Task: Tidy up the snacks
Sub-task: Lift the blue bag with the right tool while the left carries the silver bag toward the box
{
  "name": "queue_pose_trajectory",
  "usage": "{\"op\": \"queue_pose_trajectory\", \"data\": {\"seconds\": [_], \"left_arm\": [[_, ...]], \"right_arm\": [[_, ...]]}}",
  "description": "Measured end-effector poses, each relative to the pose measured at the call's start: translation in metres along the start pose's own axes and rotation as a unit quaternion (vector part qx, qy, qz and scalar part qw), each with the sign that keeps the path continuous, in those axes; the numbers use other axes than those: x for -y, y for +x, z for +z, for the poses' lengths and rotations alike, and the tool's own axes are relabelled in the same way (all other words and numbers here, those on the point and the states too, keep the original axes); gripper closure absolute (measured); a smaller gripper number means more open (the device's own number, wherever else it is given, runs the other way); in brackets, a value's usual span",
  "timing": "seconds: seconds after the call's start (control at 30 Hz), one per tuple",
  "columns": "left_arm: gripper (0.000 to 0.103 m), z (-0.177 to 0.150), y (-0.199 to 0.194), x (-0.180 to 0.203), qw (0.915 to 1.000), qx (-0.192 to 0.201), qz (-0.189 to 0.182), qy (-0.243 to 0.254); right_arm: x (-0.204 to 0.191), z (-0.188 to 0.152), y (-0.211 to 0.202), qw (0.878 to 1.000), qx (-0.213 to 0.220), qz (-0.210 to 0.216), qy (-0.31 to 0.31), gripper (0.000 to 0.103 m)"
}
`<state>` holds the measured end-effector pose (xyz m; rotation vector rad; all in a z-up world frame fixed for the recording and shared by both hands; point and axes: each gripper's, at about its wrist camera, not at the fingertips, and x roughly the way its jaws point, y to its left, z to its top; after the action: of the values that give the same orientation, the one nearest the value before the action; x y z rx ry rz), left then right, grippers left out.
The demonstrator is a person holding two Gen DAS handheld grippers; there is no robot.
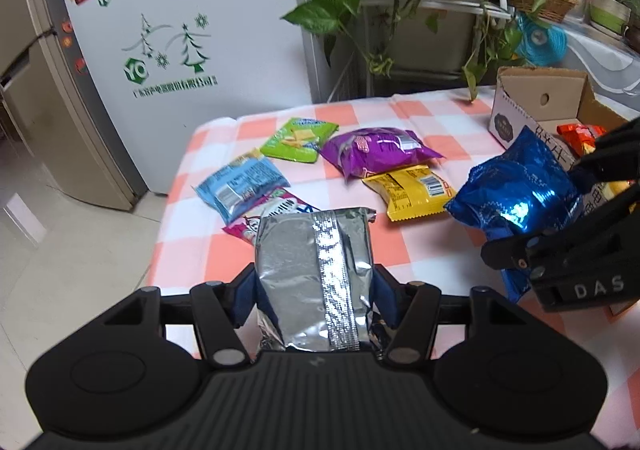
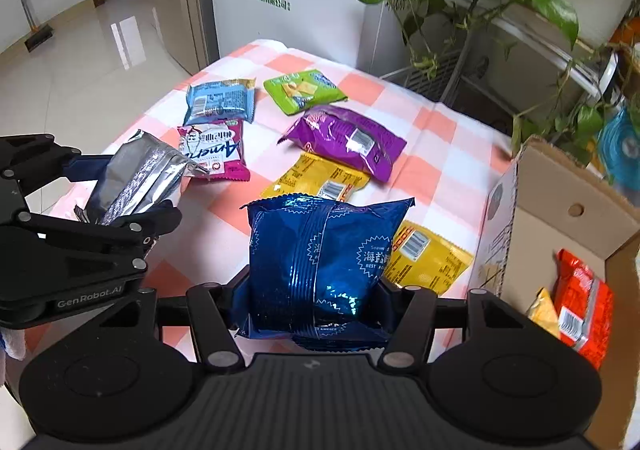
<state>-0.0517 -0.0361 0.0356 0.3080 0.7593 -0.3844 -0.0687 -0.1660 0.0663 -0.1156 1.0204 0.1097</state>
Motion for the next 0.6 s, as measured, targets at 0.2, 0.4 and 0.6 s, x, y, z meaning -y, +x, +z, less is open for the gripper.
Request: {"op": "queue_pose_trajectory", "data": {"seconds": [0.2, 0.4, 0.6], "left_arm": [[0.045, -0.008, -0.010, 0.002, 0.9998, 0.002, 0.018, -0.005], [0.045, -0.011, -0.021, 0.009, 0.9996, 0.006, 0.026, -0.003], [0.045, -0.004, -0.035, 0.022, 0.9996, 0.018, 0.023, 0.004]], "right_arm": [[-0.001, -0.001, -0.016, 1.000, 0.020, -0.002, -0.024, 0.038], [0.003, -0.002, -0.031, 0.999, 0.039, -0.006, -0.032, 0.038], [0.009, -0.005, -0.046, 0.997, 0.055, -0.015, -0.047, 0.038]]}}
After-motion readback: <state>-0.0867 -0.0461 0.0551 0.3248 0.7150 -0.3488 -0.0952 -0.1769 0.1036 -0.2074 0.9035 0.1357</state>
